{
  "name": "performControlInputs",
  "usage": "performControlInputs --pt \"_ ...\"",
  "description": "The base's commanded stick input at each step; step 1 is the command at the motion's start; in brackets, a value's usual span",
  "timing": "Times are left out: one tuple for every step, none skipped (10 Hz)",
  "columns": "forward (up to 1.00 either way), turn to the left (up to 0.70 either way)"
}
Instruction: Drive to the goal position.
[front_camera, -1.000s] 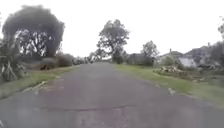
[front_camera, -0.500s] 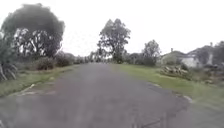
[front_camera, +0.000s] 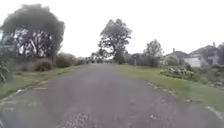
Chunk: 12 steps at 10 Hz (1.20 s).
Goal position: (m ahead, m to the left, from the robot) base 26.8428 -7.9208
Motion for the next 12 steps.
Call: performControlInputs --pt "1.00 0.00" --pt "1.00 0.00" --pt "1.00 0.00" --pt "1.00 0.00" --pt "1.00 0.00" --pt "1.00 0.00" --pt "1.00 0.00" --pt "1.00 0.00" --pt "1.00 0.00" --pt "1.00 0.00" --pt "1.00 0.00" --pt "1.00 0.00"
